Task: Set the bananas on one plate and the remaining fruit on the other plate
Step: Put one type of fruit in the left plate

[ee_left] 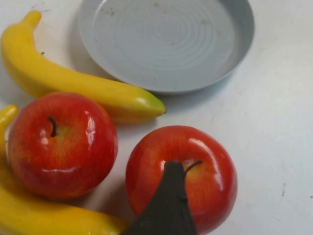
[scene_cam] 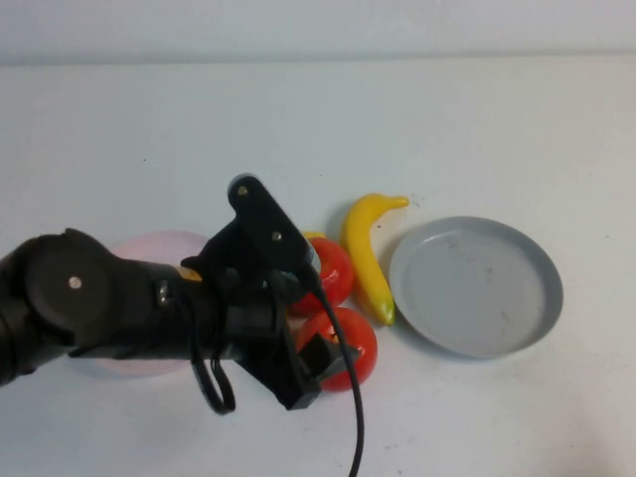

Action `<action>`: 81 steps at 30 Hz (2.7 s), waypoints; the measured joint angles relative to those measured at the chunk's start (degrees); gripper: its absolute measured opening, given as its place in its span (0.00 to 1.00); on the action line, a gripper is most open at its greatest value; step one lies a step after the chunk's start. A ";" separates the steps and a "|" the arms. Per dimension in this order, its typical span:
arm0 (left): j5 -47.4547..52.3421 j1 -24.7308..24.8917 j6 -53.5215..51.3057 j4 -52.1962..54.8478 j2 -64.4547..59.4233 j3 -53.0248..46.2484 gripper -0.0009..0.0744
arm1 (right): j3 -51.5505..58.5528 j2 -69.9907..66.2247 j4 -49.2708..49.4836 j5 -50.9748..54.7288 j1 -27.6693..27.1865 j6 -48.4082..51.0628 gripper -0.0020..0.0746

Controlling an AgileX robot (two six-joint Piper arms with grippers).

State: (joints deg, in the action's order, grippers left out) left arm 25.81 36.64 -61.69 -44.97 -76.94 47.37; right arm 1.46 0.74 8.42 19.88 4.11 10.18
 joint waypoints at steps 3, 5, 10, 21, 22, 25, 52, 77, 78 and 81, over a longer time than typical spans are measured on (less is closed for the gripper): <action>-1.99 0.00 -1.95 -2.75 -3.55 0.10 0.86 | 0.00 0.00 0.00 0.00 0.00 0.00 0.01; -3.22 0.00 -3.53 -4.55 -5.64 0.09 0.87 | 0.00 0.00 0.00 0.00 0.00 0.00 0.01; -5.41 0.00 -6.13 -8.99 -9.22 0.31 0.87 | 0.00 0.00 0.00 0.00 0.00 0.00 0.01; -9.80 0.00 -8.94 -12.58 -12.29 2.01 0.87 | 0.00 0.00 0.00 0.00 0.00 0.00 0.01; -9.80 0.00 -8.94 -12.82 -12.58 2.36 0.87 | 0.00 0.00 0.00 0.00 0.00 0.00 0.01; -9.80 0.00 -8.94 -12.93 -13.47 3.21 0.87 | 0.00 0.00 0.00 0.00 0.00 0.00 0.01; -8.25 0.00 -8.94 -13.90 -19.21 4.36 0.78 | 0.00 0.00 0.00 0.00 0.00 0.00 0.01; -4.86 -19.22 11.17 -3.07 -6.15 3.80 0.78 | 0.00 0.00 0.00 0.00 0.00 0.00 0.01; -4.86 -21.24 11.32 -2.44 -6.49 3.80 0.78 | 0.00 0.00 0.00 0.00 0.00 0.00 0.01; -4.98 -24.98 11.56 -1.78 -8.02 3.80 0.78 | 0.00 0.00 0.00 0.00 0.00 0.00 0.01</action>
State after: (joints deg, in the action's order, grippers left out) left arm 20.83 11.65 -50.13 -46.75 -84.96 51.17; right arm 1.46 0.74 8.42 19.88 4.11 10.18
